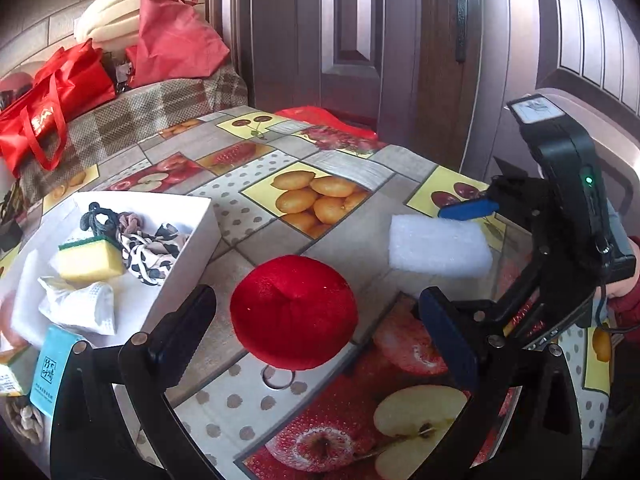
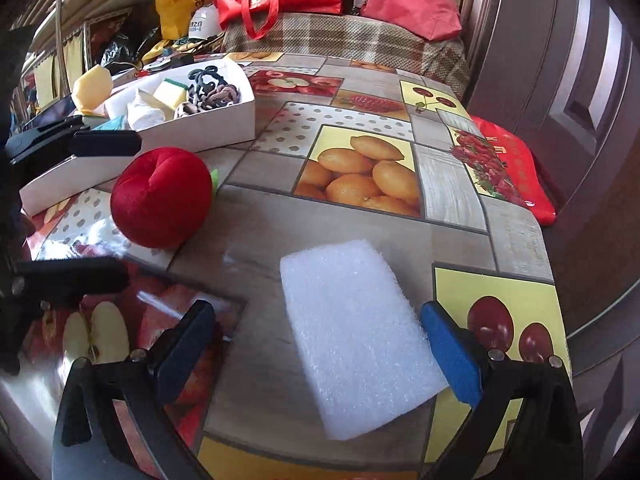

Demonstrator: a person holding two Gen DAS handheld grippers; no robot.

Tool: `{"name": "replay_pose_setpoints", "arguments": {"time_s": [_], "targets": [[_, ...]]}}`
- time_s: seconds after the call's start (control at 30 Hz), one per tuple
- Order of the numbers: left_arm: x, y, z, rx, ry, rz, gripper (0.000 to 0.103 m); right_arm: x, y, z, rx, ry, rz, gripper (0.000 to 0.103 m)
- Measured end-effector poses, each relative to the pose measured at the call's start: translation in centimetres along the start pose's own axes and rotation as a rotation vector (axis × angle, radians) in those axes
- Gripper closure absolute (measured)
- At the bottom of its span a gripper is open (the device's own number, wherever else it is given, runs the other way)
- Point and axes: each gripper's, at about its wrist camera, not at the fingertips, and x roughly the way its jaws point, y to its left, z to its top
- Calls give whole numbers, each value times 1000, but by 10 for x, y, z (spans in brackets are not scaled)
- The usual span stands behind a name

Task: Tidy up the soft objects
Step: 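Move the left gripper to the red pincushion while the right moves to the white foam block, then grasp the red pincushion with the left gripper while the right grasps the white foam block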

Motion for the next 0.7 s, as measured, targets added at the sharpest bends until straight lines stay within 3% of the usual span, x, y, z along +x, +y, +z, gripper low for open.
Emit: {"name": "replay_pose_setpoints", "arguments": {"time_s": [0.17,0.23,0.27,0.3,0.33,0.37,0.53,0.7], "targets": [[19,5,6,-20,69,50,1,9,-15,2,77,38,29,2],[29,3,5,-7,119,59,1,10,-22,2,113,38,30,8],[32,2,4,3,133,58,8,9,-24,2,119,32,22,17],[34,0,3,14,142,66,28,8,-24,2,119,26,17,32],[36,-2,2,24,152,80,37,6,-22,2,114,18,15,40],[37,-4,2,35,159,86,37,6,-20,2,101,14,14,42],[26,-7,0,50,100,85,39,-1,-6,3,26,-24,-42,45],[0,-8,0,46,-34,112,39,-28,-13,1,79,-173,-122,45]]}}
